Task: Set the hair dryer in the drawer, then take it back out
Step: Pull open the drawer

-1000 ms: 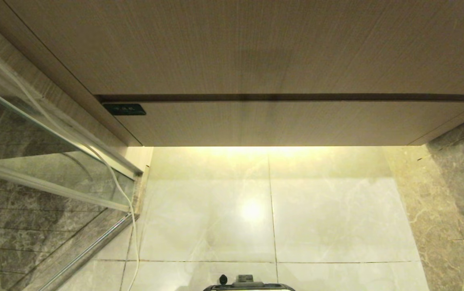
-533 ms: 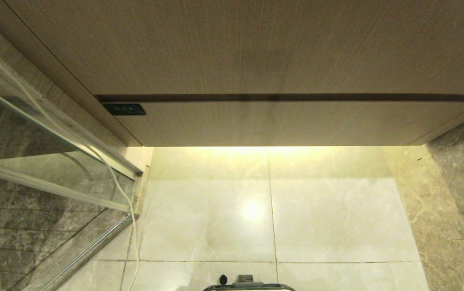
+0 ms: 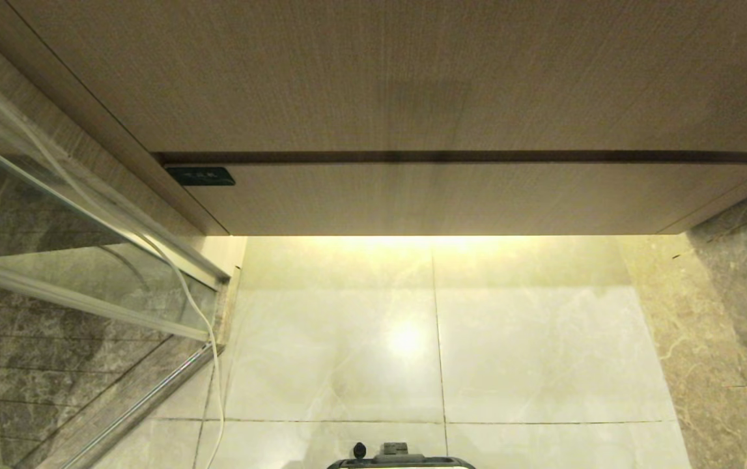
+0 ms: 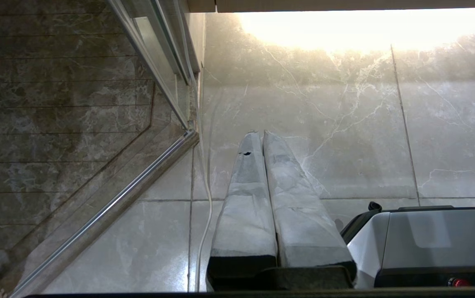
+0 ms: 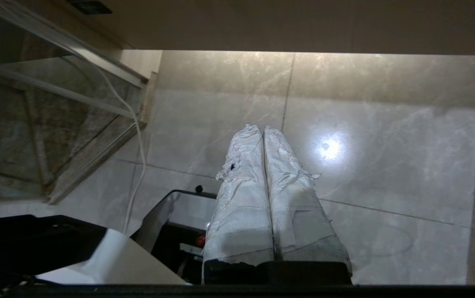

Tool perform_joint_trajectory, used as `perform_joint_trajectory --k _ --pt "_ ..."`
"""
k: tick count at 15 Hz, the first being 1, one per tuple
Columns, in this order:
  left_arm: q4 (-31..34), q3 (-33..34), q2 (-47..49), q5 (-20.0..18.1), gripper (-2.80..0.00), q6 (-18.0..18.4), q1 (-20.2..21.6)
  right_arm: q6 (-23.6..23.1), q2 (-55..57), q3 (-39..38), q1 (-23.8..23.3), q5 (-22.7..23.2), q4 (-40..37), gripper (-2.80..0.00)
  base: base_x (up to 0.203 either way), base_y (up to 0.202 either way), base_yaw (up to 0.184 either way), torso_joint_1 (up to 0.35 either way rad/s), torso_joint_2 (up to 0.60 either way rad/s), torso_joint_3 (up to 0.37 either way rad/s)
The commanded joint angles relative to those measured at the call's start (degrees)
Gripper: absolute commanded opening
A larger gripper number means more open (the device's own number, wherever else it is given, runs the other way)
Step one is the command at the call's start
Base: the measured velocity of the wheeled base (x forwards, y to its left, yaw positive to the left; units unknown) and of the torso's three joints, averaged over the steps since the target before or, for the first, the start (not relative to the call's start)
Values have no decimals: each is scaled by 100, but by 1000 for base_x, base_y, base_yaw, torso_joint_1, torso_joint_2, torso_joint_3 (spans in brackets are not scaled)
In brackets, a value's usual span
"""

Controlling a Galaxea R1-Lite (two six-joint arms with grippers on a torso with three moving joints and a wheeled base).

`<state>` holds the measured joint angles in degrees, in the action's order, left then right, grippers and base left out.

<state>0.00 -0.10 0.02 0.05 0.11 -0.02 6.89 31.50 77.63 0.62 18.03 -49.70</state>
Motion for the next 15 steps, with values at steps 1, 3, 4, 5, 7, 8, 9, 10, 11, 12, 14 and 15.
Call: perform_joint_trajectory --k 1,3,4,5,7,8,9,10,11,12,14,15 --pt "0 1 -2 4 -280 -2 2 67 1139 1145 84 282 -619 -280 0 0 0 0 0 0" --pt "0 1 -2 4 -280 -2 2 66 1685 1688 120 791 -1071 -280 0 0 0 0 0 0" --pt "0 1 -2 4 -280 -2 -6 46 1883 1793 148 949 -1189 -280 0 0 0 0 0 0" --pt "0 1 -2 4 -280 -2 -6 20 2037 1855 196 1022 -1239 -280 0 0 0 0 0 0" --pt "0 1 -2 4 -280 -2 2 -365 2395 1877 389 1089 -1329 -280 0 0 0 0 0 0" --pt "0 1 -2 4 -280 -2 -6 -696 2580 1854 586 1121 -1459 -280 0 0 0 0 0 0" --pt "0 1 -2 4 -280 -2 2 -1183 2793 1831 837 1085 -1589 -280 0 0 0 0 0 0" --pt "0 1 -2 4 -280 -2 -6 -1779 2968 1794 957 936 -1690 -280 0 0 0 0 0 0" --pt "0 1 -2 4 -280 -2 2 -2351 3122 1710 1003 704 -1822 -280 0 0 0 0 0 0" --pt "0 1 -2 4 -280 -2 1 -2834 3282 1610 1026 571 -1971 -280 0 0 0 0 0 0" --pt "0 1 -2 4 -280 -2 2 -3135 3537 1473 1082 708 -2042 -280 0 0 0 0 0 0" --pt "0 1 -2 4 -280 -2 2 -3198 3623 1348 1103 1010 -2018 -280 0 0 0 0 0 0"
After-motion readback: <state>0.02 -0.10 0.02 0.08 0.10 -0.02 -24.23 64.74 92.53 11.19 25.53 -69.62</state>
